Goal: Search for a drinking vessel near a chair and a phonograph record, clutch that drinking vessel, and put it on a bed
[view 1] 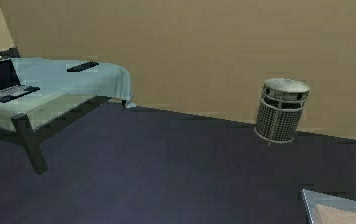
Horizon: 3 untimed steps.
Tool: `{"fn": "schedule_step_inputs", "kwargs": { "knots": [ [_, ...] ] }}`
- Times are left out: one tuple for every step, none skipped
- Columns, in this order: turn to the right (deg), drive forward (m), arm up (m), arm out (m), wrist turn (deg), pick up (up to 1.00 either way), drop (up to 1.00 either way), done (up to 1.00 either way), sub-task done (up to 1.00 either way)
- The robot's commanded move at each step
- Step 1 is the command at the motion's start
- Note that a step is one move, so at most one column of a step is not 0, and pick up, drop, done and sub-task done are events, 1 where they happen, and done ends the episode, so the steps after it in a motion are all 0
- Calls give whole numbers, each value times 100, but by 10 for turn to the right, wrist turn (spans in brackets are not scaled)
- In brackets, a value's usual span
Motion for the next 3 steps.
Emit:
{"fn": "schedule_step_inputs", "kwargs": {
  "knots": [
    [0,0,0,0,360,0,0,0,0],
    [0,0,-30,0,0,0,0,0,0],
    [0,0,0,0,0,100,0,0,0]
  ]
}}
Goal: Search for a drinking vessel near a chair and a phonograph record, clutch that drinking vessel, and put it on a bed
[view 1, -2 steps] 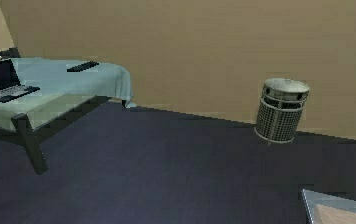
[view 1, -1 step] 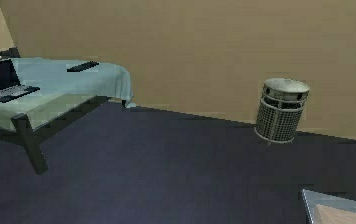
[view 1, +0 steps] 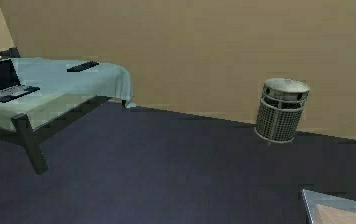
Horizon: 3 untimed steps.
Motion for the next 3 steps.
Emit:
{"fn": "schedule_step_inputs", "kwargs": {
  "knots": [
    [0,0,10,0,0,0,0,0,0],
    [0,0,32,0,0,0,0,0,0],
    [0,0,0,0,-450,0,0,0,0]
  ]
}}
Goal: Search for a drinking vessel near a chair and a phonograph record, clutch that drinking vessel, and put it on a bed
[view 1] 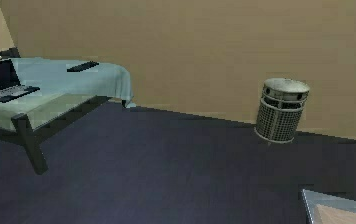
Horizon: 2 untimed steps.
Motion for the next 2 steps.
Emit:
{"fn": "schedule_step_inputs", "kwargs": {
  "knots": [
    [0,0,0,0,-450,0,0,0,0],
    [0,0,0,0,-300,0,0,0,0]
  ]
}}
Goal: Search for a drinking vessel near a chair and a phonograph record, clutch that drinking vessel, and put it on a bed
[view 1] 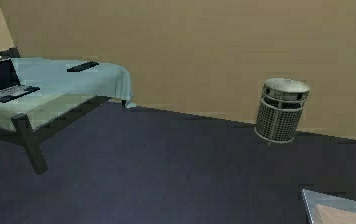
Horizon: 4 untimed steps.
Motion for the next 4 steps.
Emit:
{"fn": "schedule_step_inputs", "kwargs": {
  "knots": [
    [0,0,0,-22,0,0,0,0,0],
    [-450,0,0,0,0,0,0,0,0],
    [-420,0,0,0,0,0,0,0,0],
    [-30,0,0,0,0,0,0,0,0]
  ]
}}
